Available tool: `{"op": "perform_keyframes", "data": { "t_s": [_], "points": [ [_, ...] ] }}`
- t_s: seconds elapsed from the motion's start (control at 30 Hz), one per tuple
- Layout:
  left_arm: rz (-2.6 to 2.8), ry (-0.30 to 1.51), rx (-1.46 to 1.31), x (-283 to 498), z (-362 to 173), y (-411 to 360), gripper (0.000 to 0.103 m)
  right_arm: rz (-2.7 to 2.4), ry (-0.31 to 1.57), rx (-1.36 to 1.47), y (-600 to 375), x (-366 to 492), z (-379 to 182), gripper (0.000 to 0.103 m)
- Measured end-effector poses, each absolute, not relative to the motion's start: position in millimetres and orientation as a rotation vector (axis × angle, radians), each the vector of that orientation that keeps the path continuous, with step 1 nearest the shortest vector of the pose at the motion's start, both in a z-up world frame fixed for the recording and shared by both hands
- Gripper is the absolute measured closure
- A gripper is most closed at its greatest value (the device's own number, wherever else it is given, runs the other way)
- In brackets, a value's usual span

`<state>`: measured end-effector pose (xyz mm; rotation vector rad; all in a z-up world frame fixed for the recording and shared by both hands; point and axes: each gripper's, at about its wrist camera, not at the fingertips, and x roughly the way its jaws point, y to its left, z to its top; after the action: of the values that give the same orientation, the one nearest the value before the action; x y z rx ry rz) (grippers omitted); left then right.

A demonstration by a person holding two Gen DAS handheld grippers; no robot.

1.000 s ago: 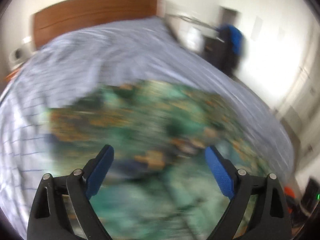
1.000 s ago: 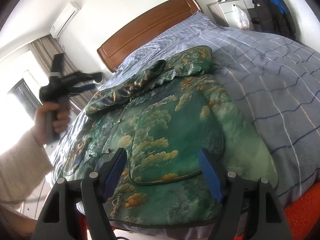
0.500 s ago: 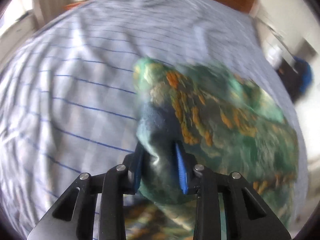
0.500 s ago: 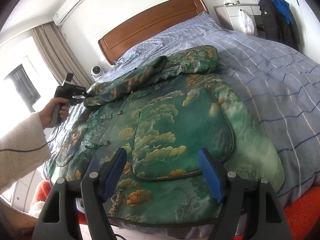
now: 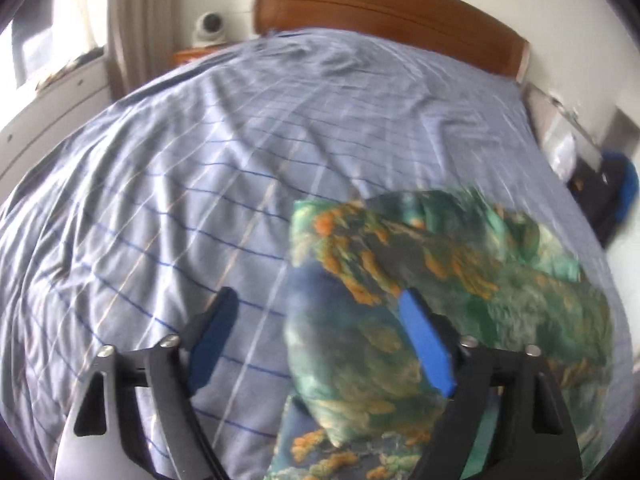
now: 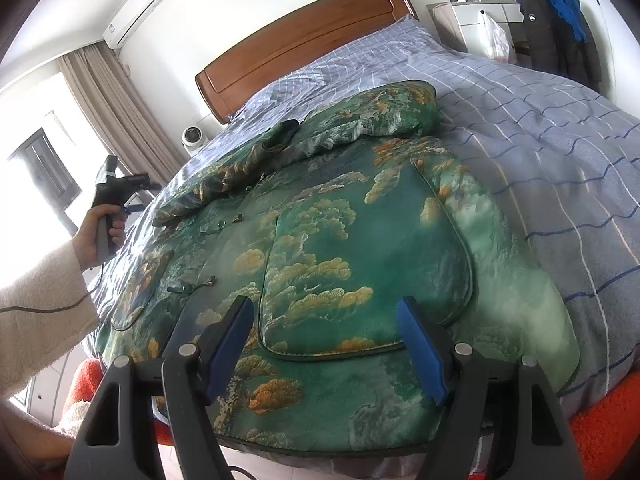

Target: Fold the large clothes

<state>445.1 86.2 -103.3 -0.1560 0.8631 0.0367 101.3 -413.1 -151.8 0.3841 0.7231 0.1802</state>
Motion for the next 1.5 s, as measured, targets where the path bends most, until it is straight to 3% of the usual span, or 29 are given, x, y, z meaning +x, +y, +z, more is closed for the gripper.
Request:
{"op": "perform_keyframes", "data": {
  "t_s": [0.17, 0.4, 0.63, 0.77, 0.87, 1.07, 1.3, 1.5],
  "points": [
    [0.062, 1.091, -0.033, 461, -162, 71, 0.014, 0.185, 0.727, 0.376, -410, 102, -152, 0.029],
    [0.064, 0.863, -0.091, 426, -107, 56, 0.016, 0.176, 0.715, 0.393, -415, 99, -151, 0.029],
    [-0.299, 0.846, 0.092, 411, -80, -73, 0.01, 0.197, 0.727, 0.386, -411, 103, -153, 0.029],
    [-0.358, 0.856, 0.241, 419, -104, -149, 0.01, 0.196, 0.724, 0.395, -413, 102, -153, 0.029],
    [-0.254, 0.994, 0.312, 446, -149, -184, 0.009, 0.196, 0.724, 0.411, -417, 101, -153, 0.029],
    [-0.253, 0.978, 0.117, 442, -140, -155, 0.008, 0.187, 0.707, 0.42, -423, 97, -151, 0.029],
    [-0.302, 0.899, 0.062, 372, -103, -73, 0.008, 0.188, 0.705, 0.434, -425, 99, -152, 0.029],
    [-0.349, 0.999, 0.032, 288, -132, -19, 0.007, 0.164, 0.713, 0.4, -418, 100, -151, 0.029]
  ]
}}
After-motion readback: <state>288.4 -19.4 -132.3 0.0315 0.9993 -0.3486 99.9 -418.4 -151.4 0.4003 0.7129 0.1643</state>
